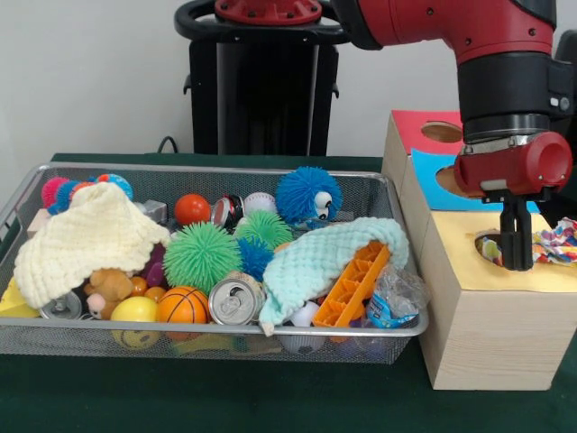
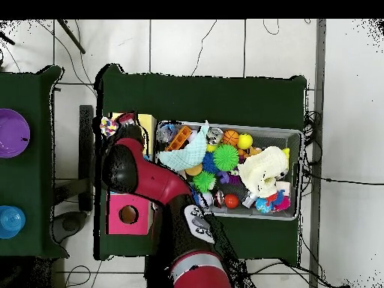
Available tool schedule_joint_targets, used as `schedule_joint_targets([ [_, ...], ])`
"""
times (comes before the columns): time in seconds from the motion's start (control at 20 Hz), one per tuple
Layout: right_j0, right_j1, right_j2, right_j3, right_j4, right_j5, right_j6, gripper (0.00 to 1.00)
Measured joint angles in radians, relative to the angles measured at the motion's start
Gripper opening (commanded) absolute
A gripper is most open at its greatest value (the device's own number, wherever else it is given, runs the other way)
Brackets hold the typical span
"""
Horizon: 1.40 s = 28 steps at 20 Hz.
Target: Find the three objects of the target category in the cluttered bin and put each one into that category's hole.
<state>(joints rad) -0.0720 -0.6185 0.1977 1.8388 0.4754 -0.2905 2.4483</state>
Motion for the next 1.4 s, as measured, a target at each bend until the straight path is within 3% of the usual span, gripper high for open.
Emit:
schedule_joint_targets([
  [1.4, 0.026, 0.018, 0.034, 0.012, -0.031, -0.002, 0.0, 0.0],
])
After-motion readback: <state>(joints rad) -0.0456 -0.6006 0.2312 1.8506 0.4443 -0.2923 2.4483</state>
